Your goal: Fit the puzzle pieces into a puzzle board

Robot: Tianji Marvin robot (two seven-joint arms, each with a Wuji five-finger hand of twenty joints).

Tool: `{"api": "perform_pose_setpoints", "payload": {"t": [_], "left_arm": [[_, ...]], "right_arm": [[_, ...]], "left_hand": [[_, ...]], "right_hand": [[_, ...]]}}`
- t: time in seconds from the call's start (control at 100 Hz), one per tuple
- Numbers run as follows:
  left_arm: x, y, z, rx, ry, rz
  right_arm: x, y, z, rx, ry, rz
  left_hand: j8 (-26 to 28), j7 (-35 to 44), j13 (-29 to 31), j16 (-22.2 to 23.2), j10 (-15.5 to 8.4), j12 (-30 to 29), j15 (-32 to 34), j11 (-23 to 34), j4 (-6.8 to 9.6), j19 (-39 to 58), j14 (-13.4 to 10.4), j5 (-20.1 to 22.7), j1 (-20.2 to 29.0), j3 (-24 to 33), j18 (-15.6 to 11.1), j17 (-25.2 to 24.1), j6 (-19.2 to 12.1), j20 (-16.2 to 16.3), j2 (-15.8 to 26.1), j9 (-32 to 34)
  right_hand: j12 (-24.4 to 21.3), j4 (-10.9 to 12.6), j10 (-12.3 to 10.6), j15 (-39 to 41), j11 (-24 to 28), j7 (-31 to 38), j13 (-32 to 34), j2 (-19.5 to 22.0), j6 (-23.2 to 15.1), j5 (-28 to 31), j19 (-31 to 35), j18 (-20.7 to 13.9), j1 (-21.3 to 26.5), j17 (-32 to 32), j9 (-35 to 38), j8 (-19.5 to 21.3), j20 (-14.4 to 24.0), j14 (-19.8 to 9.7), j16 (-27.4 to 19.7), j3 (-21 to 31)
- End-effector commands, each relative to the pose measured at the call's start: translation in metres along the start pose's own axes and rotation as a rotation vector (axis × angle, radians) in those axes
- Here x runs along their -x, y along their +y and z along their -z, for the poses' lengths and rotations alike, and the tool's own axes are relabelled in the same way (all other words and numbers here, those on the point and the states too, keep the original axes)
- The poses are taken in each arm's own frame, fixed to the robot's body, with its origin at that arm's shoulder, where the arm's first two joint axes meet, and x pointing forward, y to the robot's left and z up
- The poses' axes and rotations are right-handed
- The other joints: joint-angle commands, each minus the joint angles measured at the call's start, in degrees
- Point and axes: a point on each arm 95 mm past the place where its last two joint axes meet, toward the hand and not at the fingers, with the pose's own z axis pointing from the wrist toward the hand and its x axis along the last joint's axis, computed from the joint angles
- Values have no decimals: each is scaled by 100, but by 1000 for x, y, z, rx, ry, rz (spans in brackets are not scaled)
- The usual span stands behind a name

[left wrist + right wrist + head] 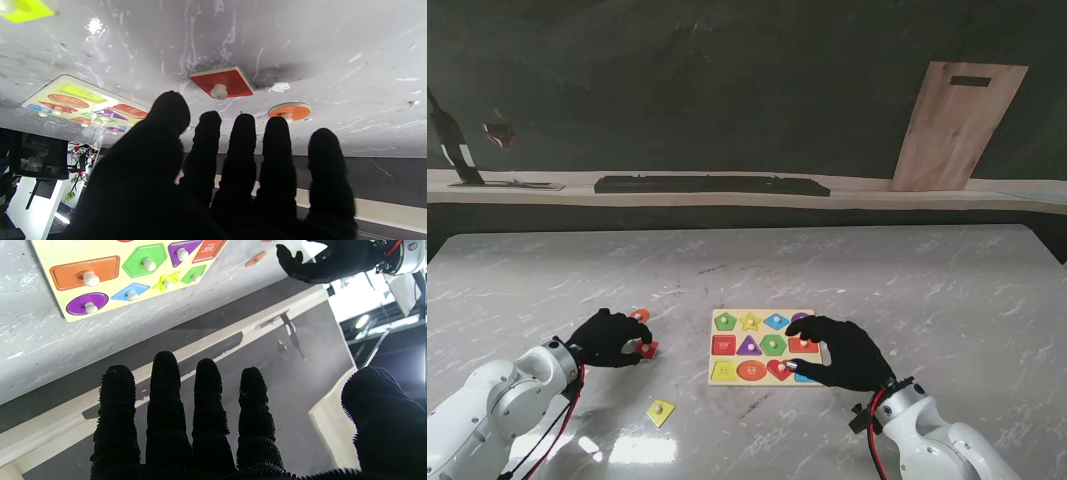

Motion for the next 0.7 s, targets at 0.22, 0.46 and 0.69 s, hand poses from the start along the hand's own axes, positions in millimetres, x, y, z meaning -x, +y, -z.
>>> {"api": "perform_pose_setpoints", "payload": {"t": [0.22,0.46,0.69], "left_arm": [[-1,5,-2,-14,1,-34],[-2,7,-4,-16,1,-39],[-3,9,-6,-13,0,-32]], "right_arm": [[-1,-3,1,-8,-1,0],[-1,-4,0,-13,-4,0],[0,-4,0,-15,-6,1]], "left_hand": [[194,444,391,143,-49,178,264,287,-238,296,-259,152,7,343,-580,210,-150,173,-447,303],[259,870,481,137,-69,221,374,413,-366,397,-263,126,132,334,-564,278,-215,142,-595,413],[208,945,488,137,-61,227,401,427,-375,420,-246,110,191,281,-560,285,-226,128,-571,423]], "right_hand": [[16,214,51,30,84,63,-58,101,-101,-10,14,-105,-64,-94,-79,-90,77,-168,71,-116],[16,213,57,33,85,67,-52,107,-96,-12,15,-113,-65,-91,-72,-90,78,-175,71,-111],[16,212,57,34,86,68,-58,103,-105,-12,13,-111,-60,-91,-76,-92,79,-169,70,-112]]}}
